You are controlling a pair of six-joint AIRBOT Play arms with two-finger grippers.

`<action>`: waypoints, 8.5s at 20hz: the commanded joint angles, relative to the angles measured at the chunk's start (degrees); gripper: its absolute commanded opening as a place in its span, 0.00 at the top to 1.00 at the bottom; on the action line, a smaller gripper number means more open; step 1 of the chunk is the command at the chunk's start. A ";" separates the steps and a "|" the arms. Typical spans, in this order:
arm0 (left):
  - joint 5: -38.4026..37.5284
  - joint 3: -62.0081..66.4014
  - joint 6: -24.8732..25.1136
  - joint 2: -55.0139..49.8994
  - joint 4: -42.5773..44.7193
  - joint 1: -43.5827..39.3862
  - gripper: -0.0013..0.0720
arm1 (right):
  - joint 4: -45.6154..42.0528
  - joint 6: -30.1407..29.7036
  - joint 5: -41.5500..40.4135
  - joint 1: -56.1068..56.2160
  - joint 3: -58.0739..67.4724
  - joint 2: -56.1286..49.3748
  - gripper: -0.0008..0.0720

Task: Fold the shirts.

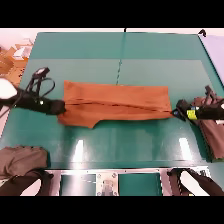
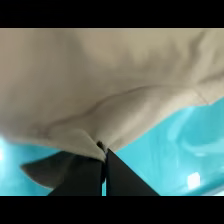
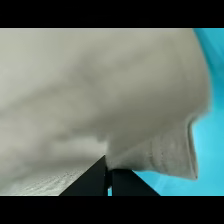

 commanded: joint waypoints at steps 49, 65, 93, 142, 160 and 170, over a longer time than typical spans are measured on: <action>25.86 56.24 1.42 -67.87 -20.90 -32.20 0.95 | 16.55 -24.92 33.24 -4.87 62.27 -42.29 0.97; -10.36 61.11 4.98 -51.17 -9.77 -12.68 0.95 | 29.22 -17.07 34.75 5.44 69.57 -38.62 0.97; -22.10 60.50 9.79 -42.84 -1.99 7.89 0.95 | -6.73 0.09 12.76 25.55 60.26 -46.77 0.29; -24.09 60.50 6.03 -42.84 0.11 7.87 0.95 | -40.15 6.60 29.40 -42.84 18.34 -16.55 0.11; -33.73 52.92 -4.28 -35.34 5.03 -10.25 0.95 | -14.99 0.92 13.35 8.90 18.16 -0.48 0.97; -11.17 -3.74 -16.63 6.40 8.09 -13.00 0.95 | -15.04 0.50 3.74 24.85 1.75 4.92 0.97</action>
